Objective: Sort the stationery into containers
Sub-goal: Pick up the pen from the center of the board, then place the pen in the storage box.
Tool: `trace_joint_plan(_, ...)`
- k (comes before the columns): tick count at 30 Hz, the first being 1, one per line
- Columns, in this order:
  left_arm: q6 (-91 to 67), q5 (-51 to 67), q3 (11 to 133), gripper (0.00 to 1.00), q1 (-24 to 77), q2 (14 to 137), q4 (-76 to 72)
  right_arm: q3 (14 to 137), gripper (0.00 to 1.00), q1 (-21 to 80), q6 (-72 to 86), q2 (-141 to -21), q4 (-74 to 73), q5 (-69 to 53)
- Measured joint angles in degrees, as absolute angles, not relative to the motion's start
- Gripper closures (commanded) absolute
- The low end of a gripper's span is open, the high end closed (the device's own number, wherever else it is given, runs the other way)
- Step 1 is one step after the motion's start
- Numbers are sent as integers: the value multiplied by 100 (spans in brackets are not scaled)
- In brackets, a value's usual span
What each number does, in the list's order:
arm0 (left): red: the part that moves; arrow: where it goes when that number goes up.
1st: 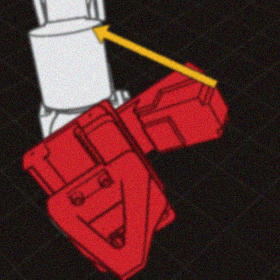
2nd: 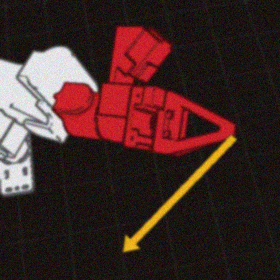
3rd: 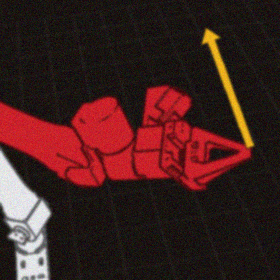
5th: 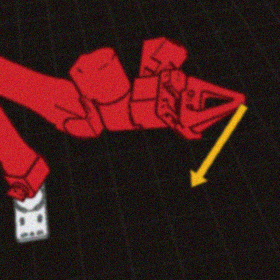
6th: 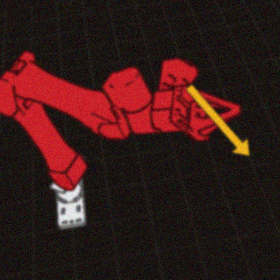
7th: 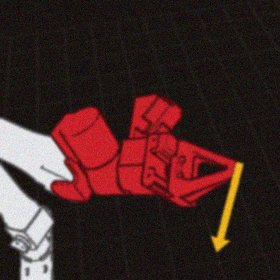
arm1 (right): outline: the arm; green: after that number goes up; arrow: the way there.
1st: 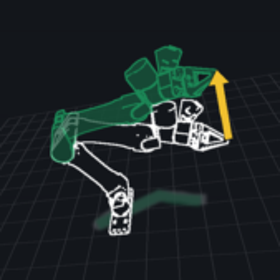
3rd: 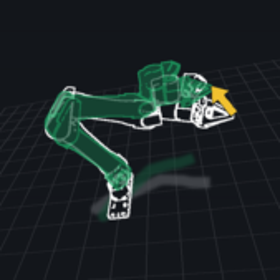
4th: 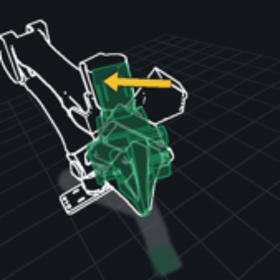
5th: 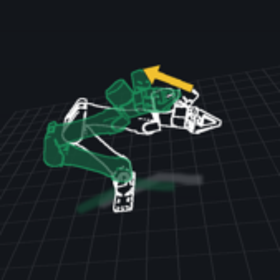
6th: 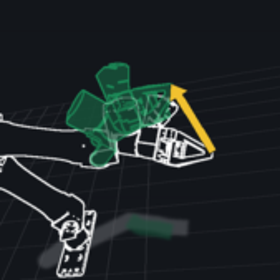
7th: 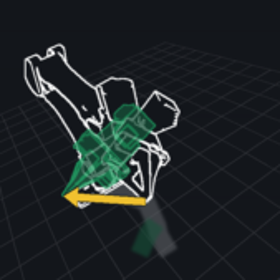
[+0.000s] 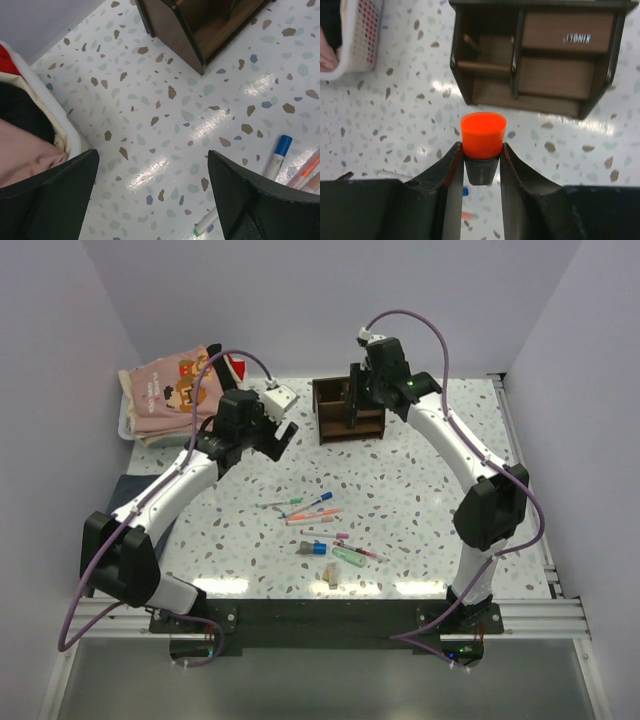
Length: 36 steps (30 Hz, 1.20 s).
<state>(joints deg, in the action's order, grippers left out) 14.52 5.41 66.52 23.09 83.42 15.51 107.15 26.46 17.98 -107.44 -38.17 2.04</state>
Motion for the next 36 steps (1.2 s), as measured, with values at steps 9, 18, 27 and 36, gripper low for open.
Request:
trace_joint_plan(9,1387,-357,6066,0,2040,8235,508,11203,100,2714,760,-11819,-1743,399)
trace_joint_plan(18,1227,-574,6012,1,2021,8235,353,11297,100,2766,311,-12560,-687,701)
trace_joint_plan(27,1153,-526,6012,0,2021,8235,390,11104,52,2818,154,-12573,-154,814)
trace_joint_plan(36,1614,272,5837,1,2003,8215,523,10532,39,2849,250,-11939,-666,825)
